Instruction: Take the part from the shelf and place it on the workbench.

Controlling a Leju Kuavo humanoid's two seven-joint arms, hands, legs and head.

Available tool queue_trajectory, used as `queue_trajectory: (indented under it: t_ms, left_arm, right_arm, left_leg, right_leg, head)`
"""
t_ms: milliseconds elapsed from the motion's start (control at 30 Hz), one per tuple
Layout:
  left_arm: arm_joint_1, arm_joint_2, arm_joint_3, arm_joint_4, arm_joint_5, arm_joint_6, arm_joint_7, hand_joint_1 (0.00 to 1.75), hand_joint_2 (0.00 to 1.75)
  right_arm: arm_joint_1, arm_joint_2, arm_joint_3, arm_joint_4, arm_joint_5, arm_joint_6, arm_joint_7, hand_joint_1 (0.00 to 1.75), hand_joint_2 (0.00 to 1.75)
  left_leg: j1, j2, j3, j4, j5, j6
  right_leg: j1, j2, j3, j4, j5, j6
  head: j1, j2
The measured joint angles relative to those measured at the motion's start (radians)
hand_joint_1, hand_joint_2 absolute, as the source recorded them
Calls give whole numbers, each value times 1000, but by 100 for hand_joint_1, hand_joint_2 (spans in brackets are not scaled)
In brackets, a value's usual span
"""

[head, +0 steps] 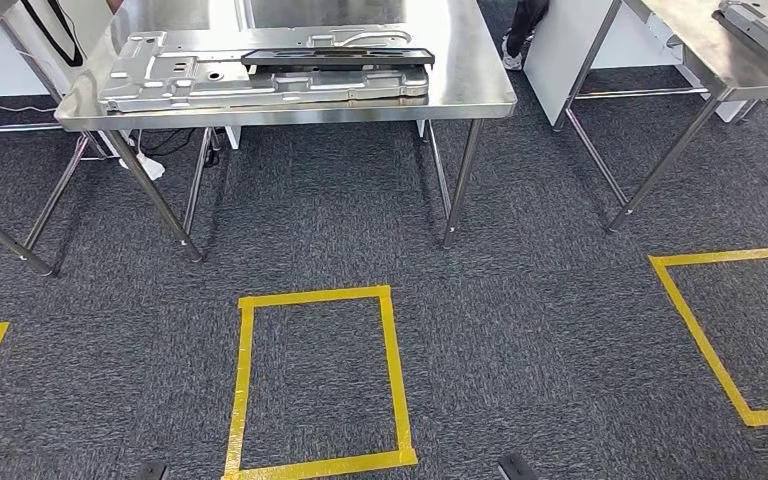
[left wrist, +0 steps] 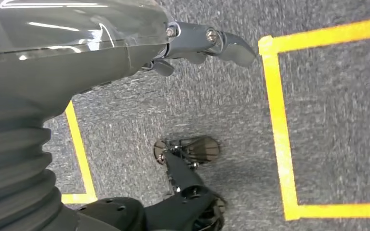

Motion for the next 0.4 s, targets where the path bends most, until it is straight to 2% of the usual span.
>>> queue_trajectory:
  t_ms: [233, 333, 367, 400]
  left_arm:
    - [8, 0, -5, 12, 0, 0, 0, 0, 175]
    - [9, 0, -6, 14, 0, 0, 0, 0, 44]
    - [9, 0, -6, 14, 0, 0, 0, 0, 0]
    - [9, 0, -6, 14, 0, 0, 0, 0, 0]
  right_arm:
    - [-8, 0, 0, -11, 0, 0, 0, 0, 175]
    - [-8, 0, 0, -12, 0, 0, 0, 0, 175]
    - [-8, 0, 0, -12, 0, 0, 0, 0, 131]
    - [-8, 0, 0, -12, 0, 0, 0, 0, 116]
  left_leg:
    - [0, 0, -1, 0, 0, -1]
    - [0, 0, -1, 0, 0, -1]
    - [0, 0, -1, 0, 0, -1]
    - [0, 0, -1, 0, 0, -1]
  right_leg:
    - [-2, 0, 0, 0, 1, -1]
    - [-2, 0, 0, 0, 1, -1]
    - [-2, 0, 0, 0, 1, -1]
    - [-2, 0, 0, 0, 1, -1]
  head:
    - [0, 0]
    - [0, 0]
    - [0, 0]
    - [0, 0]
